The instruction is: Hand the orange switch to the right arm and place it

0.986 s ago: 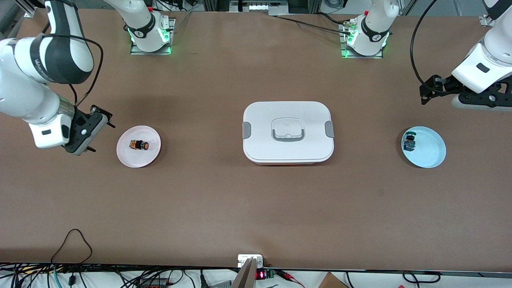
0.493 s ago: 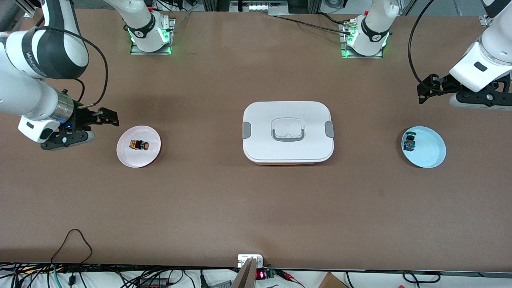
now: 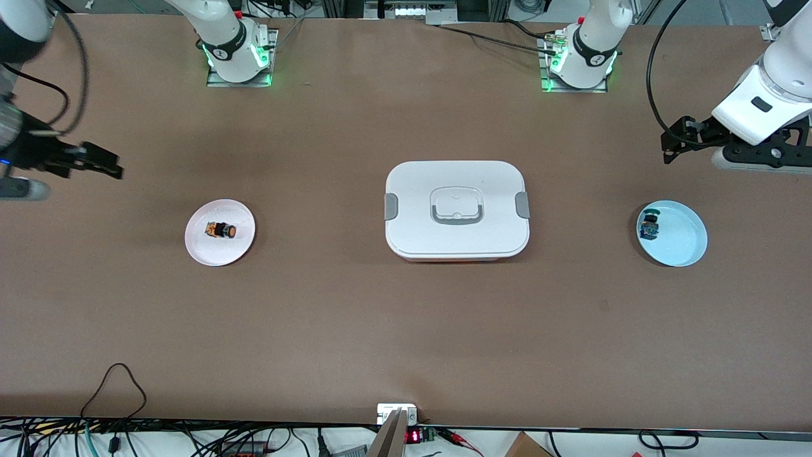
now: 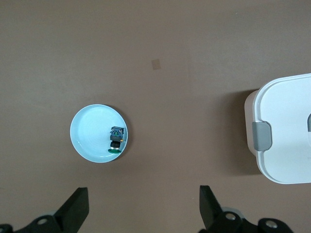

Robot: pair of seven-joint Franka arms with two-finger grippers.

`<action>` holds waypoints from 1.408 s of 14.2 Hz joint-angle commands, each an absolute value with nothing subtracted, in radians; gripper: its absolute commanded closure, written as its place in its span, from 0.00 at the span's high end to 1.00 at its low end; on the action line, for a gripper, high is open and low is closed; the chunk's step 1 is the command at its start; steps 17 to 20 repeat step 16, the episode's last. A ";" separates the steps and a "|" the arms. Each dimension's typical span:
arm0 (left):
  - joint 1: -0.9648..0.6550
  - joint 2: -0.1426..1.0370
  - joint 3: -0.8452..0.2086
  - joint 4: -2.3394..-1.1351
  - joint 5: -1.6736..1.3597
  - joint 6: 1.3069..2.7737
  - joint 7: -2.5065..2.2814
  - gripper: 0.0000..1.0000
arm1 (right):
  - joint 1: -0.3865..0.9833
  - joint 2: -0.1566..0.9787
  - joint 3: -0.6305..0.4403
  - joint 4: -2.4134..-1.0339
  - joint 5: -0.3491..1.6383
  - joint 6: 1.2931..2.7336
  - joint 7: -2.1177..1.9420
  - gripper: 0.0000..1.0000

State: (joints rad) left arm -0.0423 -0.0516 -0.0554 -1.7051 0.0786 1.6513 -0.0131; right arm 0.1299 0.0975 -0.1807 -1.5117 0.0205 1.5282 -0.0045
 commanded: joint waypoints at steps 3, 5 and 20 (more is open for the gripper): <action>-0.051 -0.038 -0.052 -1.674 0.066 1.626 -0.023 1.00 | 0.129 0.092 -0.202 -1.517 -0.001 1.475 0.041 1.00; -0.049 -0.038 -0.052 -1.674 0.066 1.624 -0.021 1.00 | 0.132 0.037 -0.202 -1.630 -0.005 1.579 0.015 1.00; -0.048 -0.034 -0.052 -1.674 0.066 1.623 -0.021 1.00 | 0.127 0.029 -0.202 -1.588 0.006 1.516 -0.006 1.00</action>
